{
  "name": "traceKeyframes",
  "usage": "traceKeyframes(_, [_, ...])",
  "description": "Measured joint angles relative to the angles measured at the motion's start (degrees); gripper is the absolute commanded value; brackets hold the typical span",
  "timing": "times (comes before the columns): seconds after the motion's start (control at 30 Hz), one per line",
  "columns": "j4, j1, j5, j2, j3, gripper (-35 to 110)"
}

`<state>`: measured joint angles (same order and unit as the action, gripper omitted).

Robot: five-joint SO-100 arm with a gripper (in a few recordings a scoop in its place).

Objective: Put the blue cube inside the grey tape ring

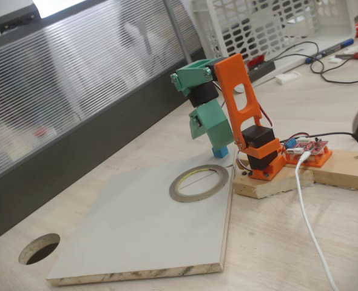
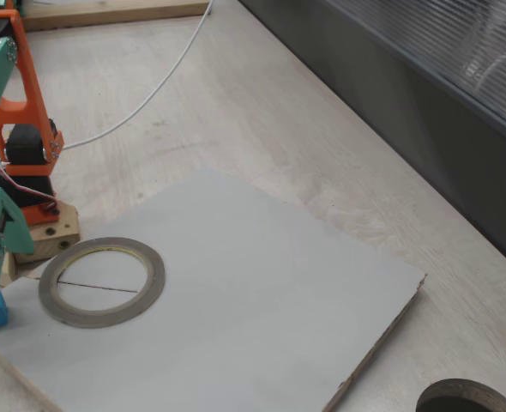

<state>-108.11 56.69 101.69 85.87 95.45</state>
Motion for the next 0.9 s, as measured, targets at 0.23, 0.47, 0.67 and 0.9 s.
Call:
traceKeyframes(0.23, [0.0,1.05,-0.18,-4.66,0.0,100])
traceKeyframes(0.47, [0.0,5.71,-0.09,-5.89,-0.09,100])
traceKeyframes(0.67, [0.0,6.15,0.0,-5.89,0.0,100])
traceKeyframes(0.9, [-0.18,6.15,0.0,-5.89,0.0,100])
